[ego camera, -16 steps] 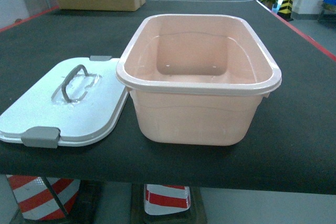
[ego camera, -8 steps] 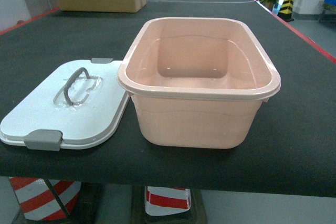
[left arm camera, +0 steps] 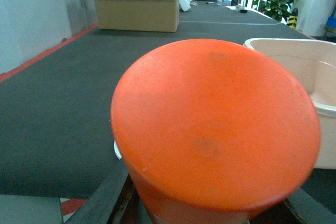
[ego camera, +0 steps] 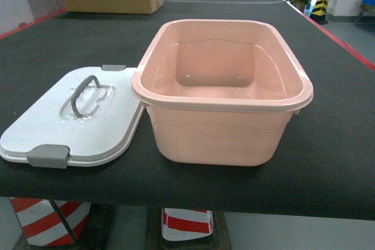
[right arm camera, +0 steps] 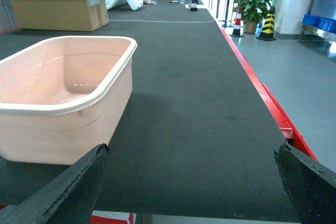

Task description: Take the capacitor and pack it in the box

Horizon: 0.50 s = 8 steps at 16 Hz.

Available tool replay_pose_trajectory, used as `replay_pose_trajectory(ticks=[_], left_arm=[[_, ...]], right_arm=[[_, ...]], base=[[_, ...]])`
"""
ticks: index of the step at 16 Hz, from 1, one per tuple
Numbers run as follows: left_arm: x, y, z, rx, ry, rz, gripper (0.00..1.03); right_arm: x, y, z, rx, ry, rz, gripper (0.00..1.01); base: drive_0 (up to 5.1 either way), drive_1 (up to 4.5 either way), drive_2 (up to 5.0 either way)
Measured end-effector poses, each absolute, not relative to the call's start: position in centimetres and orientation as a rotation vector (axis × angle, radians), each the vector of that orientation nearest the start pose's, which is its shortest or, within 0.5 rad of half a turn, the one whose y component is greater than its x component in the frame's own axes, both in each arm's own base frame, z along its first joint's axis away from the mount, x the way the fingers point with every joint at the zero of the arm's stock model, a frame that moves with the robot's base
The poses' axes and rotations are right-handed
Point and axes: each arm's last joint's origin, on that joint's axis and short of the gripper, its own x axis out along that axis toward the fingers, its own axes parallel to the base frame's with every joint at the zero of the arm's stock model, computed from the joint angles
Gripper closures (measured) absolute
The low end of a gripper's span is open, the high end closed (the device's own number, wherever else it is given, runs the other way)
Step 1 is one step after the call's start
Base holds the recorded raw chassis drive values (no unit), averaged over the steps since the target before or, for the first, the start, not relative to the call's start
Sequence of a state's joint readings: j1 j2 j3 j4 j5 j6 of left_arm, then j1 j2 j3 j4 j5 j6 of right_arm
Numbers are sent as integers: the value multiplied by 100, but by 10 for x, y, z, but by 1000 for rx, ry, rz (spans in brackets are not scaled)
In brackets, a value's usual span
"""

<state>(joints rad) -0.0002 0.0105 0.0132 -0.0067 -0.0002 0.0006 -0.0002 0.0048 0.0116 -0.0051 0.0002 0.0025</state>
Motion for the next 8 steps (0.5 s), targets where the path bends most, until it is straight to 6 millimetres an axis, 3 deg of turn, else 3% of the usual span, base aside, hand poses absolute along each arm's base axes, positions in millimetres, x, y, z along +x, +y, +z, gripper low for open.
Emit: replay_pose_trajectory(ticks=[2, 4, 6, 8], left_arm=[[98, 0, 167, 1, 4, 0, 59], [109, -9, 179, 11, -95, 126, 59], [138, -25, 182, 24, -86, 131, 59], [187, -52, 215, -2, -212, 70, 59]], right_arm=[[97, 0, 167, 2, -2, -1, 3], [97, 0, 167, 2, -1, 0, 3], [97, 0, 167, 2, -1, 0, 3], [97, 0, 167, 2, -2, 0, 3]], base=[[0, 0, 0], [0, 0, 0], [0, 0, 0], [0, 0, 0]])
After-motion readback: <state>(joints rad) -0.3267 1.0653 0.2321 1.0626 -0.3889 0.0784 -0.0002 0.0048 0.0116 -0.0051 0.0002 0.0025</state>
